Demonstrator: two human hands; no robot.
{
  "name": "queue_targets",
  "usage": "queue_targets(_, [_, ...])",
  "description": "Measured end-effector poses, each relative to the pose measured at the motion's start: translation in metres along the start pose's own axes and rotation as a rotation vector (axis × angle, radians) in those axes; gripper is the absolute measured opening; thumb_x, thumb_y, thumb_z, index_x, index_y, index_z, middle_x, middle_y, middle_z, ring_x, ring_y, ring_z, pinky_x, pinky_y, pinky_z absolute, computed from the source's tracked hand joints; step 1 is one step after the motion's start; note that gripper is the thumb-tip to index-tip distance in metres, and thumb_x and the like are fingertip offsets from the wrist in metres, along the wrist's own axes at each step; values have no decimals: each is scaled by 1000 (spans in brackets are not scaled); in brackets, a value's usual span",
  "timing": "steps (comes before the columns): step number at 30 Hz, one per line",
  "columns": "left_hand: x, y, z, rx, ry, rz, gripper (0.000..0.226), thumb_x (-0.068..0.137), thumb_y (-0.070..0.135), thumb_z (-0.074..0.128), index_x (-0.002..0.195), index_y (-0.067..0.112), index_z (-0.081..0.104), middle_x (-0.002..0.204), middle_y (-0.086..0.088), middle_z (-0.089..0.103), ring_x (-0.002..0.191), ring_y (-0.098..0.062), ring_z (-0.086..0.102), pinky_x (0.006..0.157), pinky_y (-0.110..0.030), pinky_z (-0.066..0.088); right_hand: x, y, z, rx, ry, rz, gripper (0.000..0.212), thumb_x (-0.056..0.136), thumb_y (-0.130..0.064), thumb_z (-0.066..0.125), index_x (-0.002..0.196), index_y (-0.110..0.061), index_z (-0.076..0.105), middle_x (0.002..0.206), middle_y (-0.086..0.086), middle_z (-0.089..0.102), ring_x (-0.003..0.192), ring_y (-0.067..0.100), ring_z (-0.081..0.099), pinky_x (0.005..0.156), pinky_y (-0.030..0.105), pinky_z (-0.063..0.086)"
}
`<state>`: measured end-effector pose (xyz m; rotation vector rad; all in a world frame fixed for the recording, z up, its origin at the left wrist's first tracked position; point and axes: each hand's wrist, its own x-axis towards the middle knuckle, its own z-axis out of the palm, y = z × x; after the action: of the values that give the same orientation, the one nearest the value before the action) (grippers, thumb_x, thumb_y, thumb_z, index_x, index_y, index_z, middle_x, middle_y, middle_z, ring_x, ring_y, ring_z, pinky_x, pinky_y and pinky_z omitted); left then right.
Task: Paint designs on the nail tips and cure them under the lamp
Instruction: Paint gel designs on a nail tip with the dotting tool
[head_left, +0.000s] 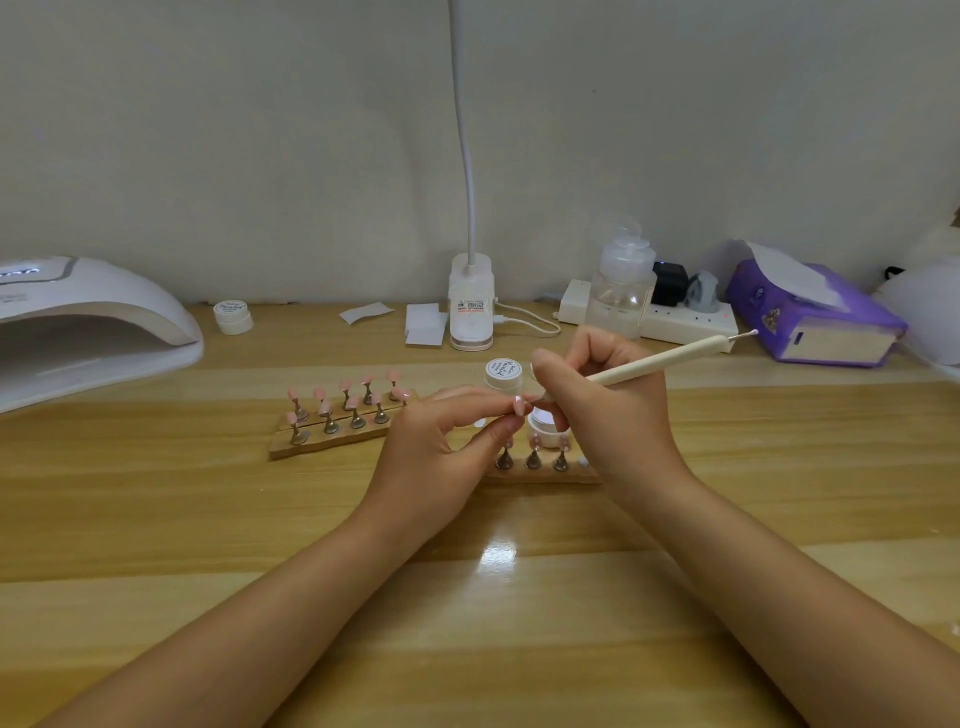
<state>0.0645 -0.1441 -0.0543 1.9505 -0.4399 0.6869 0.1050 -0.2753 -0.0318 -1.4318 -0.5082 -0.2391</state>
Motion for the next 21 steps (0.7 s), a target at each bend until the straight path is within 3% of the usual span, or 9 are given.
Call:
queue_targets(6, [0, -1, 1, -6, -5, 19, 23, 79, 17, 62, 100, 26, 65, 82, 9, 69, 78, -6, 63, 76, -29, 50, -1, 0, 0, -26, 8, 11, 48, 77, 2, 62, 41, -24, 43, 37, -10, 41, 37, 7, 42, 38, 14, 36])
queue_targets(21, [-1, -5, 1, 6, -7, 30, 29, 79, 6, 65, 103, 21, 65, 83, 9, 69, 80, -9, 63, 77, -32, 51, -4, -6, 2, 18, -7, 26, 41, 76, 4, 59, 46, -16, 40, 35, -8, 44, 33, 4, 46, 36, 12, 36])
